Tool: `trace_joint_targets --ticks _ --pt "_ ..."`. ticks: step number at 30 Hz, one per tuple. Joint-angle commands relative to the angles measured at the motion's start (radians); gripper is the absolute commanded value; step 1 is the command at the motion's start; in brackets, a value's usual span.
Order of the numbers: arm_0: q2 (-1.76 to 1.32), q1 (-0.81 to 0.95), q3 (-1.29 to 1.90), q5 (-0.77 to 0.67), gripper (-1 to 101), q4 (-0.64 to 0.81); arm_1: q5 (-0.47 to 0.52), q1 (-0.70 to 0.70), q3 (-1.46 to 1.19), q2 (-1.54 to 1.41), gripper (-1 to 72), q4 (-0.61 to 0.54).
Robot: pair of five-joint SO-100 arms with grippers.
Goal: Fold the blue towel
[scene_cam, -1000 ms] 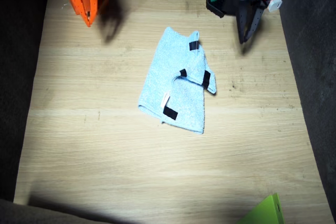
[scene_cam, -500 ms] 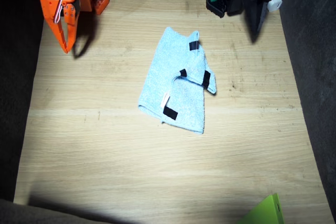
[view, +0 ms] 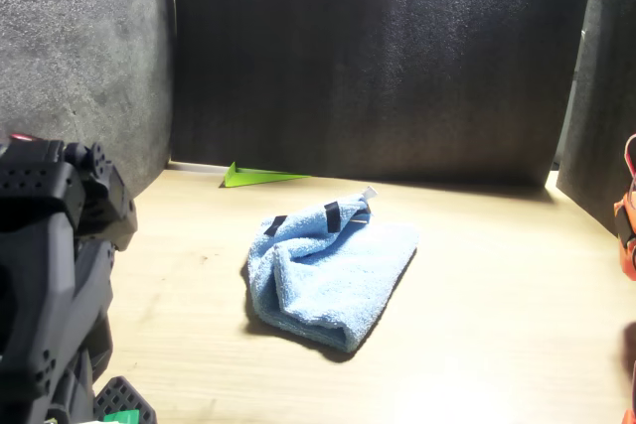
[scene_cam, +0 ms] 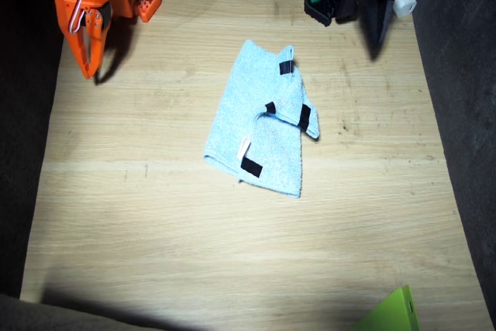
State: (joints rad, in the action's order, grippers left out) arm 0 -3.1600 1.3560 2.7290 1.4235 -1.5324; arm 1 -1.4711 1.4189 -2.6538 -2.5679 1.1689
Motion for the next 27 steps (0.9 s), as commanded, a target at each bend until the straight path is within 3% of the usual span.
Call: trace_joint_targets --ticks 1,23,27 --pt "-0.014 0.028 -0.003 -0.008 0 -0.006 0.012 0.005 -0.1 -0.581 -0.1 0.241" --pt "-0.014 0.021 0.0 0.005 0 0.006 0.035 0.014 -0.1 -0.58 -0.1 0.239" --pt "-0.014 0.018 -0.002 0.06 0 -0.002 0.046 0.028 -0.1 -0.581 -0.1 0.238"
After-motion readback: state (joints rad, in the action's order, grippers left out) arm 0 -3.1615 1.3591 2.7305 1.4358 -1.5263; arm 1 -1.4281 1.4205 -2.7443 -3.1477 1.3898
